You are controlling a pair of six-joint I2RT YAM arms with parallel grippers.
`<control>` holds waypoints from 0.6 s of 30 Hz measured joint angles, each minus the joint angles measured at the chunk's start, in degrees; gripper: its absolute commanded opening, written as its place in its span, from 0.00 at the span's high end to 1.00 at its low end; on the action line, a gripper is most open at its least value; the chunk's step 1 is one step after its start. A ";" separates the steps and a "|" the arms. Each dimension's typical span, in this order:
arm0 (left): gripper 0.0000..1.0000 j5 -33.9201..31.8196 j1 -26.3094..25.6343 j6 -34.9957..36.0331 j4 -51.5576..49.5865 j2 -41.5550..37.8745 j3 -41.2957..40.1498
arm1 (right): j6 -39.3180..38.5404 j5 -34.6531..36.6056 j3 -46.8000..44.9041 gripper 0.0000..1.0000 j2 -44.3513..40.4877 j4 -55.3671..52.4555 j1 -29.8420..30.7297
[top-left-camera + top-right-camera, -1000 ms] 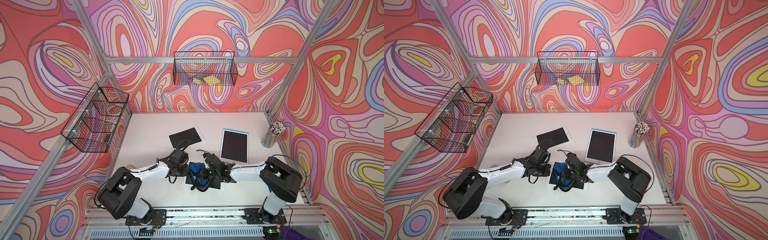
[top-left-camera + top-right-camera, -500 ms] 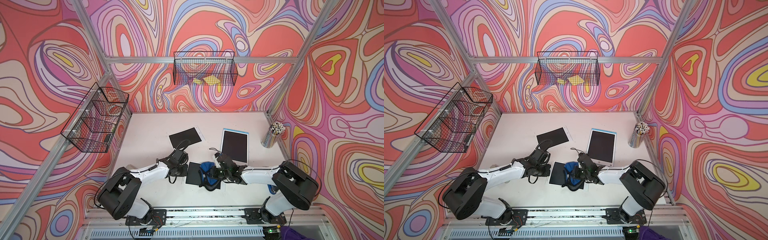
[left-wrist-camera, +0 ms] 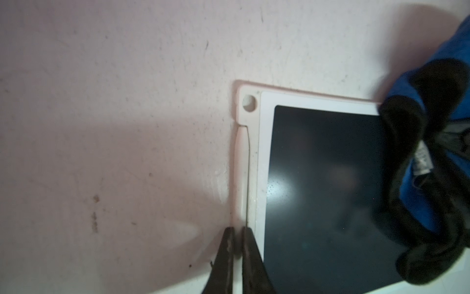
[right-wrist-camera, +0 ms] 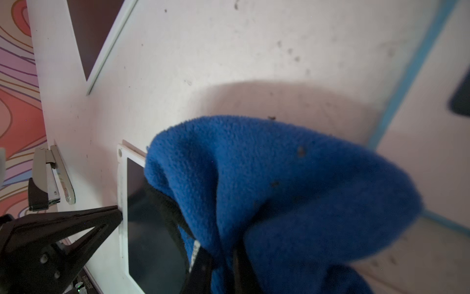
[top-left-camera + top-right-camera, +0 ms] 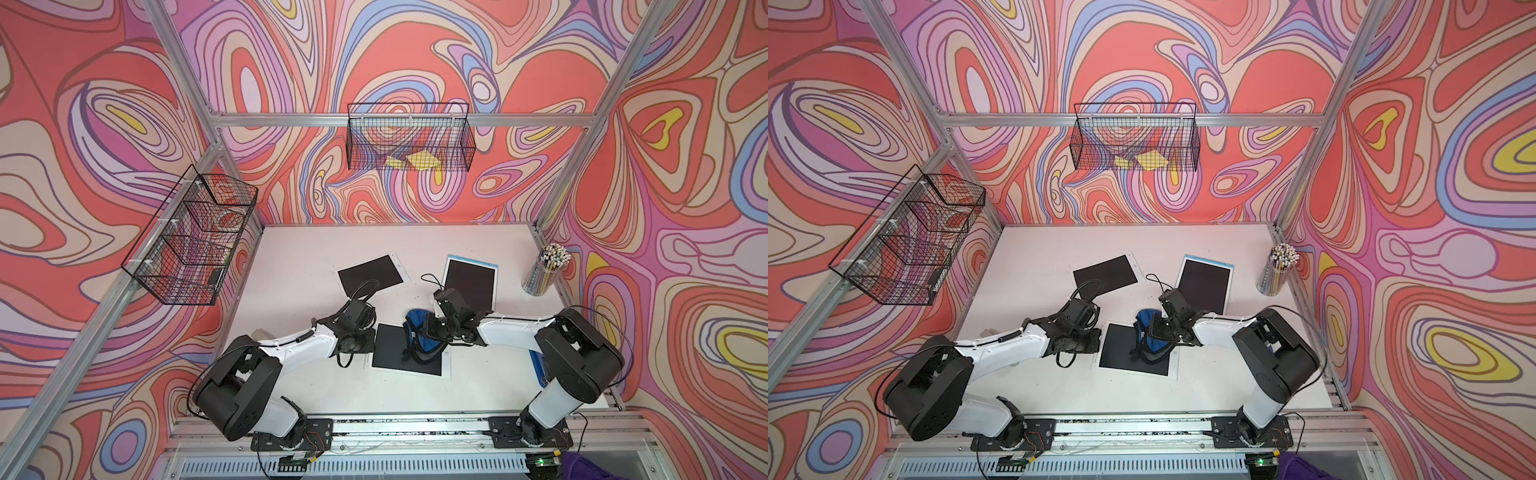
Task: Wipe the drawing tablet
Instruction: Wipe the dirt from the drawing tablet.
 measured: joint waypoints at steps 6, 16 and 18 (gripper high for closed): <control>0.96 -0.04 0.00 -0.04 0.04 -0.13 -0.11 | 0.92 1.27 7.41 1.00 7.52 2.82 8.61; 0.96 -0.11 0.00 -0.09 0.04 -0.22 -0.15 | 6.32 3.17 1.73 1.00 6.45 12.24 17.03; 0.96 -0.15 -0.02 -0.11 0.04 -0.28 -0.15 | 7.13 3.72 -2.62 1.00 2.84 12.50 17.33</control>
